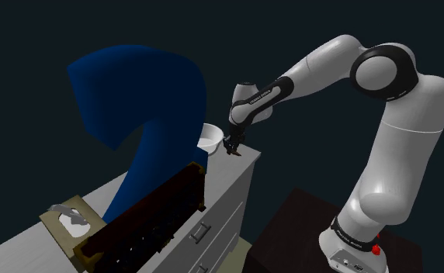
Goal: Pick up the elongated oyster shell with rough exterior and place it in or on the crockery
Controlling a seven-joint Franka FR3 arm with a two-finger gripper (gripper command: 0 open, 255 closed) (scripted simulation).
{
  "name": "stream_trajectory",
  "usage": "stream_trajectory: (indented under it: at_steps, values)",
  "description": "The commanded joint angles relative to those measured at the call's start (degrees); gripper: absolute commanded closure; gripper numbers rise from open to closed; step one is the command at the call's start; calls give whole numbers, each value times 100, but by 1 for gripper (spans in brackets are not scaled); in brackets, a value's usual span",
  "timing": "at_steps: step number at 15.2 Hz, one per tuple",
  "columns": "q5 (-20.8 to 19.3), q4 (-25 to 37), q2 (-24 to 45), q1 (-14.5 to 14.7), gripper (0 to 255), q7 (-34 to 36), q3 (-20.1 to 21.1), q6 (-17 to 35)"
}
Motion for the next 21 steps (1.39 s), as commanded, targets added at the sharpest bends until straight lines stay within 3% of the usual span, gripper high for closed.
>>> stream_trajectory:
  at_steps: [1, 3, 21]
  values:
    - [17, 5, 48, 40, 255, 10, 51, -8]
    - [20, -88, 4, 30, 255, -17, 39, 40]
    - [-163, 403, -823, 41, 255, 154, 7, -1270]
